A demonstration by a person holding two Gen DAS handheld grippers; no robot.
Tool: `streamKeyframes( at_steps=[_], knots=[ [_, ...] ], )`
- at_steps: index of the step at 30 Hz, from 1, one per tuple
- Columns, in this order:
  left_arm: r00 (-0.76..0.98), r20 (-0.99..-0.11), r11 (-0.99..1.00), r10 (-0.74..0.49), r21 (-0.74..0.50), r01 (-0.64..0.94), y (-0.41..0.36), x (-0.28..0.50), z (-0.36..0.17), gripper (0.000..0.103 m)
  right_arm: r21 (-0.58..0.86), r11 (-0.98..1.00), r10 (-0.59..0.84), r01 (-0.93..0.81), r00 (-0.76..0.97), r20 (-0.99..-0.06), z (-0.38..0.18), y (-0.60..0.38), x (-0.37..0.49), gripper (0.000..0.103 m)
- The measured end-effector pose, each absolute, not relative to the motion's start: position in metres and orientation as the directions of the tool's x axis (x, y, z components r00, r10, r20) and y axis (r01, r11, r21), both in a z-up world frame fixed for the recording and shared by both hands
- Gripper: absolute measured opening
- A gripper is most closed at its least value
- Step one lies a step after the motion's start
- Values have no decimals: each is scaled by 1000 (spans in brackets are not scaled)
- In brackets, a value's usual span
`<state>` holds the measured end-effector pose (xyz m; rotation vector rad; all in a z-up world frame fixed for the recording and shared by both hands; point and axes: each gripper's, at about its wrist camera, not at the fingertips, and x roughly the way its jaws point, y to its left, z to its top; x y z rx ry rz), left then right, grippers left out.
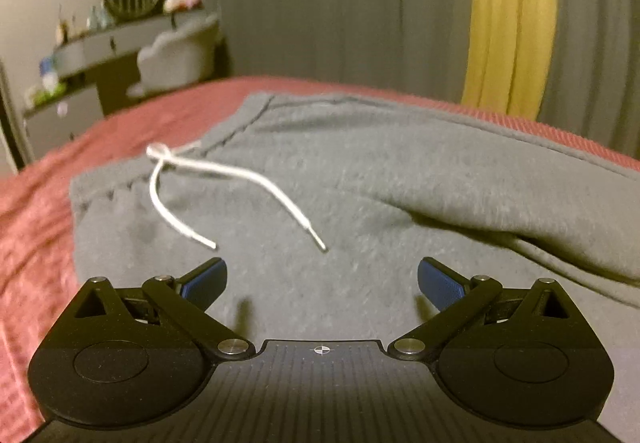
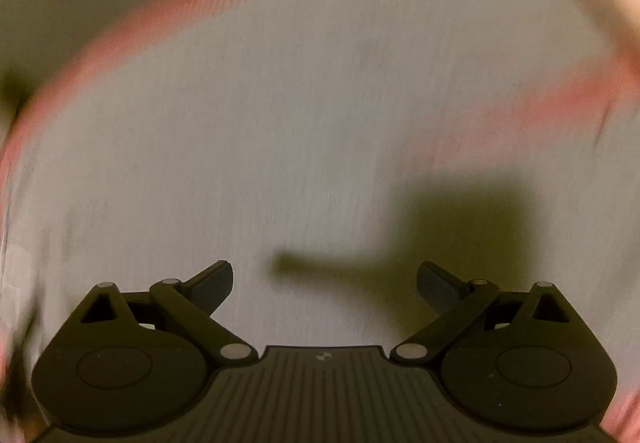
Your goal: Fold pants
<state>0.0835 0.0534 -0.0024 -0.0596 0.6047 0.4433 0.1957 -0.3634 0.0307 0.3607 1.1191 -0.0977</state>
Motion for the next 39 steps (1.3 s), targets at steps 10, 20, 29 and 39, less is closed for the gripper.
streamKeyframes(
  at_steps=[10, 20, 29, 39],
  knots=[
    [758, -524, 922, 388, 234, -310, 19, 84, -20, 103, 370, 675, 14, 638, 490, -872, -11, -436, 397, 98],
    [719, -585, 927, 375, 250, -280, 14, 90, -31, 103, 230, 663, -198, 713, 463, -864, -29, -448, 409, 6],
    [704, -592, 918, 394, 210, -337, 37, 85, -12, 103, 503, 735, -47, 453, 776, -630, 27, -451, 246, 5],
    [715, -699, 936, 22, -236, -260, 128, 196, 55, 103, 659, 555, 66, 507, 763, -643, -75, -451, 124, 6]
  ],
)
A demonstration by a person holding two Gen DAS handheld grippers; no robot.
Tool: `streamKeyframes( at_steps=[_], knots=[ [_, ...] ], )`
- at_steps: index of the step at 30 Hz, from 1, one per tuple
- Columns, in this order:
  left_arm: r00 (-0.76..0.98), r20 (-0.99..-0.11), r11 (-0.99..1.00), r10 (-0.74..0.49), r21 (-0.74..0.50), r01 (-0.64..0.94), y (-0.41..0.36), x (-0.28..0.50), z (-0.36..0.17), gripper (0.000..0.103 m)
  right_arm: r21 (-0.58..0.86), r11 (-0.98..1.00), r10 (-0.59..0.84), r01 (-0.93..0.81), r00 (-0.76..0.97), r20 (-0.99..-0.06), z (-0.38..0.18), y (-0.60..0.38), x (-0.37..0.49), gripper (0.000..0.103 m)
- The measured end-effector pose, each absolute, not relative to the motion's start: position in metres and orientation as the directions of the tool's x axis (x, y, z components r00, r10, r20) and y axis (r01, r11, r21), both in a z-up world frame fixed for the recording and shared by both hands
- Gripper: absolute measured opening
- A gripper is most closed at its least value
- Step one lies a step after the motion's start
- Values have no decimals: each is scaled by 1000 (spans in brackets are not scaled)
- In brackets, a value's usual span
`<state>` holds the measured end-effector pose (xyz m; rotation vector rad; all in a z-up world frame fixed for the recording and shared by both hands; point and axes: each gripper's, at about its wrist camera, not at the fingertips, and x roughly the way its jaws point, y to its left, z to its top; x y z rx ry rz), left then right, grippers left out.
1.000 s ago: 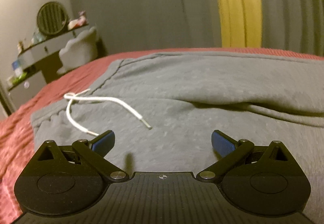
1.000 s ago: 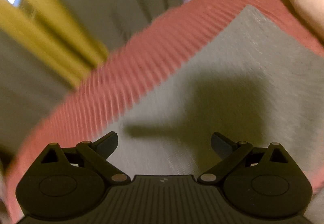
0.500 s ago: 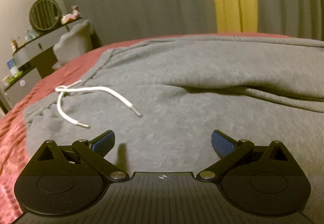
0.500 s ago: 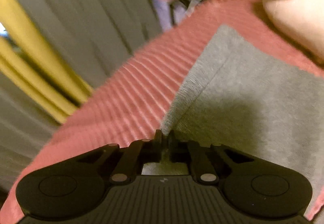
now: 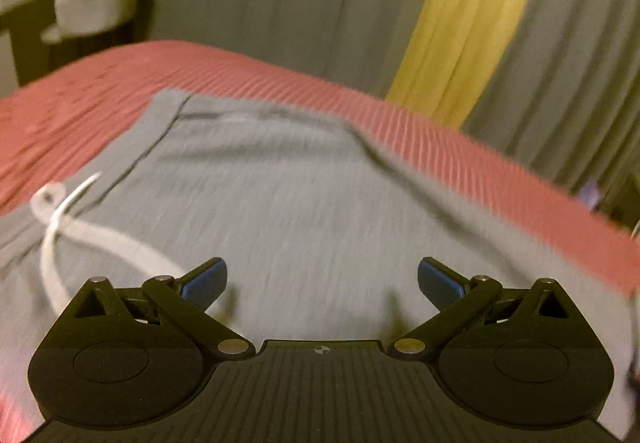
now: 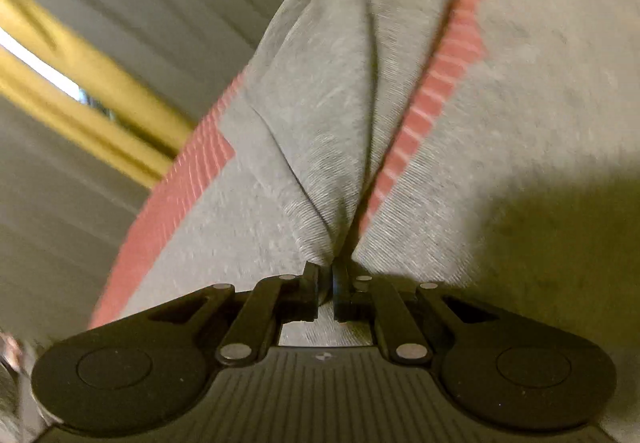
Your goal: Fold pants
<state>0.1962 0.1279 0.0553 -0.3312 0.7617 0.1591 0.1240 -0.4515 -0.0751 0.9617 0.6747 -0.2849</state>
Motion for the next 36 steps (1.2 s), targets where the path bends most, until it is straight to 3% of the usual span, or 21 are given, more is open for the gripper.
streamKeyframes(
  at_steps=[3, 4, 5, 7, 15, 16, 17, 18, 22, 25, 30, 34, 36],
  knots=[
    [691, -721, 872, -53, -371, -320, 156, 261, 54, 103, 646, 579, 55, 498, 766, -640, -76, -450, 127, 6],
    [681, -726, 839, -90, -424, -341, 166, 287, 50, 98, 639, 595, 48, 487, 772, -634, -80, -449, 128, 6],
    [666, -738, 813, -111, -453, -366, 171, 308, 45, 83, 632, 616, 40, 471, 782, -621, -85, -448, 127, 6],
    [615, -776, 779, -141, -470, -415, 175, 345, 32, 70, 623, 641, 24, 449, 800, -600, -86, -442, 116, 6],
    [537, -816, 733, -212, -496, -465, 149, 414, -16, 68, 641, 645, 4, 416, 837, -548, -93, -444, 113, 6],
    [561, -799, 722, -218, -519, -458, 149, 412, -18, 56, 638, 648, -2, 416, 839, -545, -93, -444, 113, 6],
    [574, -786, 715, -229, -536, -448, 152, 411, -19, 20, 637, 649, -5, 416, 840, -543, -93, -443, 112, 6],
    [562, -793, 715, -236, -533, -452, 153, 407, -22, 5, 632, 654, -8, 416, 839, -544, -93, -443, 112, 6],
    [603, -765, 718, -229, -550, -426, 160, 365, -14, 6, 638, 641, 1, 426, 832, -555, -93, -444, 117, 6],
    [676, -696, 710, -243, -602, -365, 166, 314, 15, 6, 645, 613, 12, 457, 810, -586, -80, -447, 123, 6],
    [773, -591, 783, -230, -584, -215, 159, 194, 66, 6, 700, 604, 46, 381, 860, -508, -22, -463, 75, 6],
    [787, -572, 757, -231, -614, -224, 166, 90, 47, 7, 695, 619, 45, 367, 866, -498, 14, -490, 8, 6],
    [743, -631, 731, -224, -613, -301, 168, 54, 11, 8, 672, 623, 52, 399, 837, -545, 11, -498, -17, 6]
  ],
)
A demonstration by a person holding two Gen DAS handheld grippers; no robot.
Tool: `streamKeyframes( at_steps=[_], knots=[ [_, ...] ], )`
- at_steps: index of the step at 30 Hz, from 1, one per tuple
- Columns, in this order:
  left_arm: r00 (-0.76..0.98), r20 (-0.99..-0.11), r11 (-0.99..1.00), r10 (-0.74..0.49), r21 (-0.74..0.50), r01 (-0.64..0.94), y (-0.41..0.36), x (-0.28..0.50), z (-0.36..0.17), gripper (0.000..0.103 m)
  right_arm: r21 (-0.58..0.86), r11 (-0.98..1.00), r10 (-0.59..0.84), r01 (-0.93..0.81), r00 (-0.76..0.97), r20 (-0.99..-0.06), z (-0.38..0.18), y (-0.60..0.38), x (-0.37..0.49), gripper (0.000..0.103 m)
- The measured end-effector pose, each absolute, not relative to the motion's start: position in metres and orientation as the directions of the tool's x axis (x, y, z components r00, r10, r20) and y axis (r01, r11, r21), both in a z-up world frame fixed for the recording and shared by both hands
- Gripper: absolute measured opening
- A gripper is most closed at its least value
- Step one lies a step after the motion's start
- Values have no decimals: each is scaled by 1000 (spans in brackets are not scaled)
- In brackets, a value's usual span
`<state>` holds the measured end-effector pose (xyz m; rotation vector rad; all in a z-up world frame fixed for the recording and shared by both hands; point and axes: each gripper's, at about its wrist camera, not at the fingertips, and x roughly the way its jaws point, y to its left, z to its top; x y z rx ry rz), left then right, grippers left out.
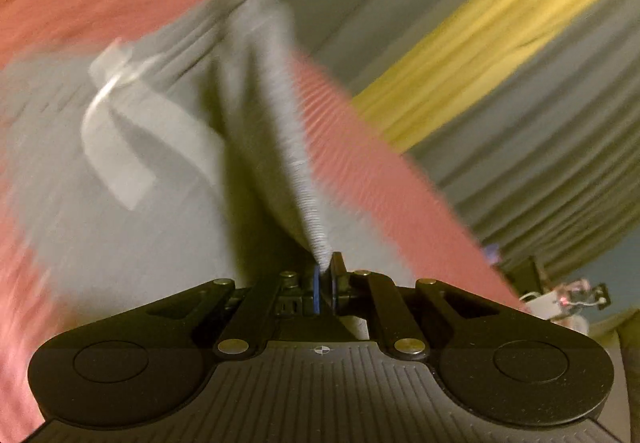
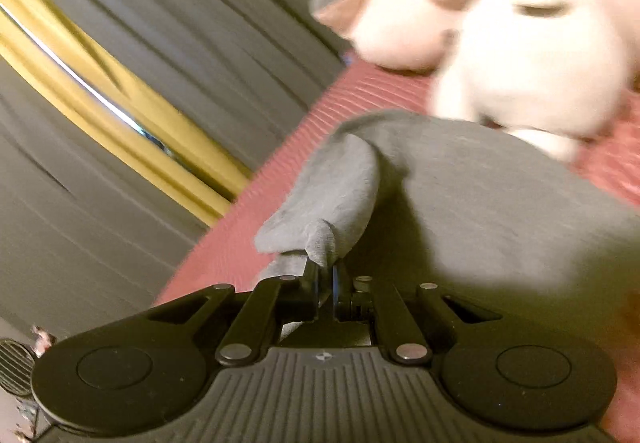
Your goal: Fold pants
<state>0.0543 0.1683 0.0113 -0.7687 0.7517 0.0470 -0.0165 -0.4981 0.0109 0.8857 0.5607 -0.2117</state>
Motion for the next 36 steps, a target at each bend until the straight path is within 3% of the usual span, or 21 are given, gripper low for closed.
streamKeyframes(
  at_steps=[3, 4, 6, 8, 9, 11, 15, 22, 24, 31, 32, 33, 34, 35, 36],
  knots=[
    [650, -748, 754, -135, -504, -422, 173, 35, -28, 9, 562, 653, 25, 507, 728, -685, -18, -499, -29, 8],
    [650, -753, 763, -102, -478, -435, 177, 33, -31, 10, 478, 675, -10, 561, 656, -755, -29, -498, -26, 13],
    [677, -734, 741, -55, -485, -465, 192, 34, -24, 31, 390, 713, -72, 582, 614, -786, -34, -492, -23, 12],
    [721, -693, 722, 8, -495, -483, 207, 38, -9, 87, 301, 780, -124, 548, 606, -785, -25, -481, -15, 14],
    [740, -671, 720, 48, -490, -492, 214, 43, -4, 91, 254, 810, -149, 529, 604, -783, -20, -475, -10, 18],
    [733, -669, 725, 124, -443, -527, 225, 63, -2, 89, 168, 851, -201, 497, 606, -769, -11, -462, -2, 26],
    [679, -720, 735, 142, -383, -560, 246, 91, -13, 85, 68, 866, -287, 495, 605, -743, -4, -453, 7, 51],
    [694, -706, 779, 139, -355, -517, 251, 96, -7, 73, -103, 867, -425, 487, 618, -661, 13, -450, -16, 67],
    [696, -707, 783, 120, -364, -505, 253, 99, -8, 73, -125, 897, -404, 425, 669, -624, 20, -442, -12, 79],
    [682, -725, 782, 99, -367, -504, 248, 96, -10, 78, -240, 946, -322, 218, 710, -626, -9, -408, 45, 83],
    [679, -728, 778, 94, -372, -506, 249, 97, -9, 78, -260, 945, -323, 199, 699, -639, -16, -405, 54, 79],
    [674, -734, 774, 84, -378, -508, 251, 97, -8, 76, -299, 935, -345, 189, 670, -657, -26, -403, 67, 52],
    [665, -742, 772, 80, -376, -512, 254, 98, -8, 67, -322, 927, -367, 193, 650, -666, -32, -403, 75, 35],
    [651, -754, 771, 85, -364, -523, 257, 99, -8, 44, -306, 930, -364, 205, 636, -680, -35, -407, 82, 13],
    [641, -762, 769, 87, -358, -530, 261, 99, -6, 33, -270, 932, -362, 241, 632, -685, -33, -412, 84, 10]
  ],
)
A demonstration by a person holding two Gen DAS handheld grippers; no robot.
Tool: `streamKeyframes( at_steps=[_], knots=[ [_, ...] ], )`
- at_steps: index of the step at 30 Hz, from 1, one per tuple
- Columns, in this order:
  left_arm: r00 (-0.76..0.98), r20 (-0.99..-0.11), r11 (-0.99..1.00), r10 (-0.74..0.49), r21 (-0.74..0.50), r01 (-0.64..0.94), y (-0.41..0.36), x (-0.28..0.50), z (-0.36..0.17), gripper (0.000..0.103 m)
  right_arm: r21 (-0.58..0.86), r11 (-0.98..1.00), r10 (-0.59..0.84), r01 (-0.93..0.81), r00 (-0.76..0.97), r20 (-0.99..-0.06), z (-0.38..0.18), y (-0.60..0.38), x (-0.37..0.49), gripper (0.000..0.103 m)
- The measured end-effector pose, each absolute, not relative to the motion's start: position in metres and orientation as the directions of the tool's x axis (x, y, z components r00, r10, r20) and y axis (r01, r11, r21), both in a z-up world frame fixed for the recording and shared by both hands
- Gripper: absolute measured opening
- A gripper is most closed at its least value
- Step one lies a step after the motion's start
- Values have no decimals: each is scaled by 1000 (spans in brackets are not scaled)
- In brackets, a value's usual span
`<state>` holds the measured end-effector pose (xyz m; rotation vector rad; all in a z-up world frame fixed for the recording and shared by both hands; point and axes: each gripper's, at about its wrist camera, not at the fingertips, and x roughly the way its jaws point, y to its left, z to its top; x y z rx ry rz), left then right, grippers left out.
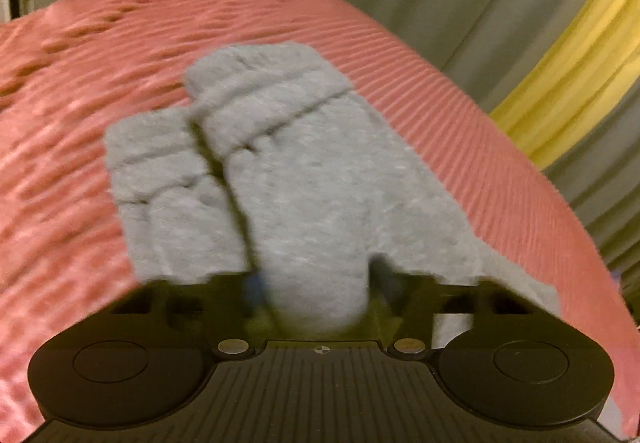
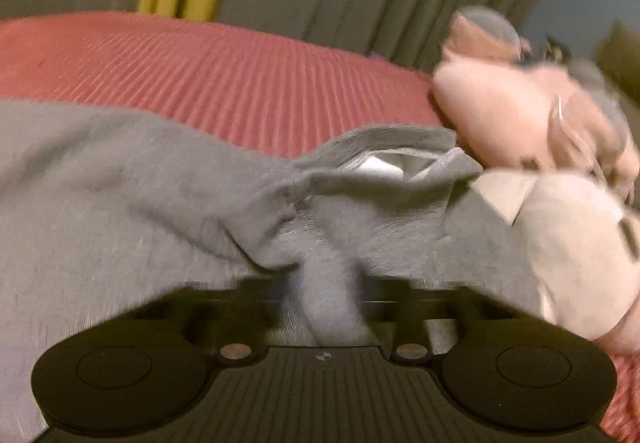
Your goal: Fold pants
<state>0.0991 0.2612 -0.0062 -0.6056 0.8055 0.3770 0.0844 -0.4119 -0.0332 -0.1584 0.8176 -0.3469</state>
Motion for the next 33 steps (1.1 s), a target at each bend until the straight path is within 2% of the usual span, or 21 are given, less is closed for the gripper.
streamKeyframes(
  at_steps=[1, 3, 8, 10, 12, 14, 16, 18, 19, 20, 21, 22, 23, 24, 25, 26, 27, 28, 31, 33],
  knots=[
    [646, -760, 760, 74, -376, -530, 267, 96, -4, 20, -212, 934, -351, 287, 635, -688, -27, -419, 84, 9],
    [671, -741, 728, 30, -443, -523, 277, 87, -2, 14, -99, 928, -332, 360, 672, -662, -8, -433, 74, 7],
    [742, -670, 689, -28, -551, -471, 291, 54, 17, 13, 238, 795, -354, 558, 745, -565, 50, -490, 5, 7],
    [729, -682, 654, -51, -575, -492, 301, 45, 8, 13, 319, 729, -354, 606, 732, -582, 52, -512, -23, 7],
    [699, -712, 611, -68, -583, -535, 313, 39, -7, 14, 344, 680, -337, 648, 692, -638, 34, -527, -40, 7],
    [687, -717, 535, -115, -628, -565, 324, 31, -25, 20, 329, 643, -304, 691, 626, -718, 4, -536, -46, 8],
    [705, -695, 494, -145, -668, -557, 330, 24, -31, 23, 320, 605, -277, 729, 570, -774, -21, -540, -48, 9],
    [701, -702, 529, -127, -646, -550, 330, 23, -23, 26, 336, 585, -277, 738, 571, -773, -28, -541, -47, 11],
    [699, -706, 557, -113, -628, -544, 328, 24, -19, 33, 338, 581, -277, 740, 571, -773, -26, -540, -46, 14],
    [696, -712, 586, -93, -605, -540, 326, 26, -15, 41, 343, 581, -270, 738, 573, -774, -25, -540, -44, 17],
    [696, -714, 605, -76, -588, -537, 323, 28, -11, 44, 350, 583, -257, 733, 575, -777, -24, -541, -41, 26],
    [700, -711, 620, -66, -579, -529, 320, 29, -8, 53, 365, 578, -245, 730, 582, -775, -23, -543, -39, 31],
    [703, -709, 627, -59, -574, -526, 318, 31, -7, 55, 382, 570, -241, 728, 592, -769, -22, -543, -41, 35],
    [700, -713, 631, -45, -563, -533, 316, 34, -6, 54, 405, 556, -236, 726, 605, -760, -24, -546, -43, 35],
    [693, -720, 638, -28, -547, -542, 314, 37, -5, 47, 424, 542, -235, 726, 615, -753, -26, -546, -43, 34],
    [683, -730, 647, -11, -526, -552, 313, 41, -6, 36, 435, 537, -233, 723, 623, -747, -27, -547, -44, 26],
    [668, -744, 658, 1, -503, -561, 311, 45, -7, 32, 434, 542, -237, 720, 626, -743, -27, -546, -43, 9],
    [665, -746, 660, -5, -503, -558, 310, 44, -8, 20, 419, 555, -243, 719, 622, -745, -28, -544, -41, 6],
    [694, -720, 660, -16, -529, -534, 311, 38, -1, 14, 403, 580, -248, 708, 624, -741, -21, -538, -39, 5],
    [717, -697, 667, -19, -543, -510, 312, 32, 3, 14, 434, 578, -254, 692, 657, -710, -12, -539, -43, 5]
  ],
)
